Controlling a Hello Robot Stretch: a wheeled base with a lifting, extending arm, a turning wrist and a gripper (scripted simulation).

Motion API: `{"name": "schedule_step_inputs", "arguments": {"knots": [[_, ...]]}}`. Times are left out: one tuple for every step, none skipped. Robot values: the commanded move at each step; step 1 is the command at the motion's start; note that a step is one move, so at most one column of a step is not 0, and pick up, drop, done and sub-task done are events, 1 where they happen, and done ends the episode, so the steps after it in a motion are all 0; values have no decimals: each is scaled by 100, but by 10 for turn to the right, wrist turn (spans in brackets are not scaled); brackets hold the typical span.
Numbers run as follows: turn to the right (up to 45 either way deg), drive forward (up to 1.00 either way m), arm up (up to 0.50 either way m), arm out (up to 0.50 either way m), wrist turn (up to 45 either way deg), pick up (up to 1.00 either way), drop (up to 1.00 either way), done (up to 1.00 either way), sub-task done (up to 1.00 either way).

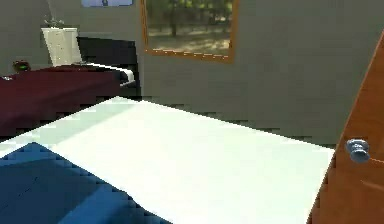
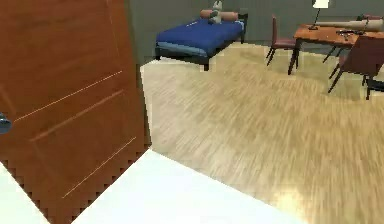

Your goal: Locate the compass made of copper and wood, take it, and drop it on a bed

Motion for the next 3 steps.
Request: {"name": "schedule_step_inputs", "arguments": {"knots": [[450,0,0,0,0,0,0,0,0],[450,0,0,0,0,0,0,0,0],[420,0,0,0,0,0,0,0,0]]}}
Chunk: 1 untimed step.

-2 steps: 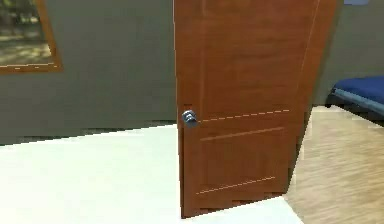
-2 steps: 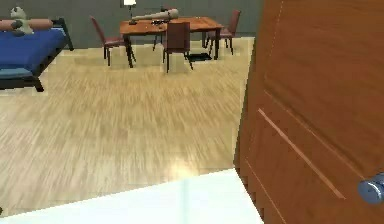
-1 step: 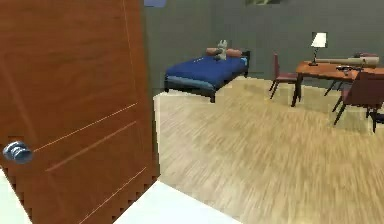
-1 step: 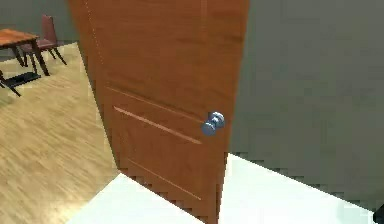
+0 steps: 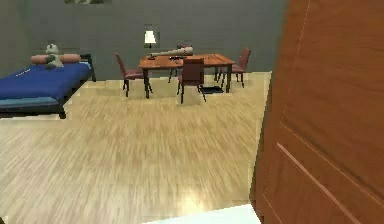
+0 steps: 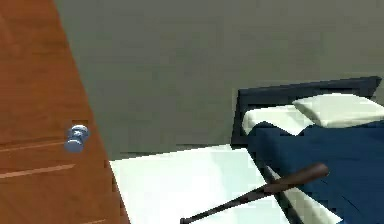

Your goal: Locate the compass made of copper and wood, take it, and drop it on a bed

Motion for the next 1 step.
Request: {"name": "schedule_step_inputs", "arguments": {"knots": [[0,100,0,0,0,0,0,0,0]]}}
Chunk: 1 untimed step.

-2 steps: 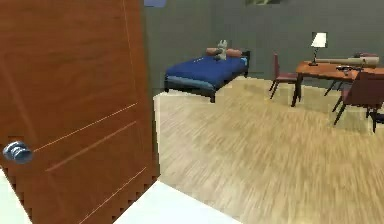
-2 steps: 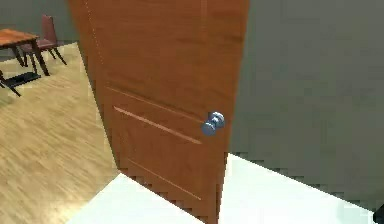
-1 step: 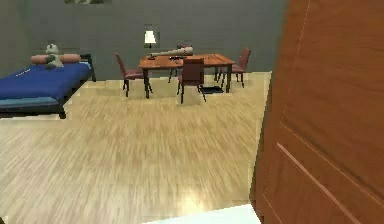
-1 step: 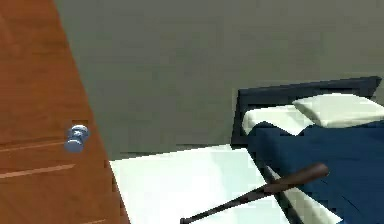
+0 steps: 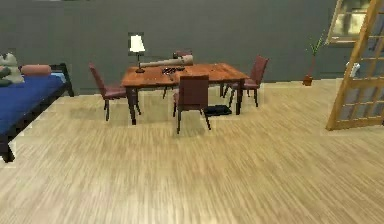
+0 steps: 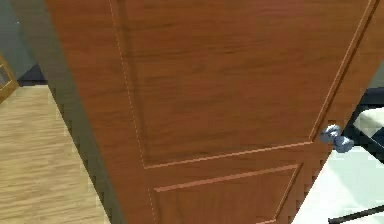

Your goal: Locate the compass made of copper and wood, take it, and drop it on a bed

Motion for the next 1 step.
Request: {"name": "schedule_step_inputs", "arguments": {"knots": [[60,0,0,0,0,0,0,0,0]]}}
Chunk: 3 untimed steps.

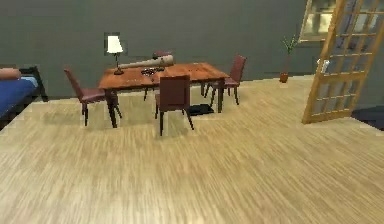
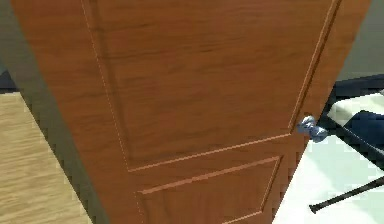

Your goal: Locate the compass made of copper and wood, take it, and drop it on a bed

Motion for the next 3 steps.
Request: {"name": "schedule_step_inputs", "arguments": {"knots": [[0,35,0,0,0,0,0,0,0],[270,0,0,0,0,0,0,0,0],[0,35,0,0,0,0,0,0,0]]}}
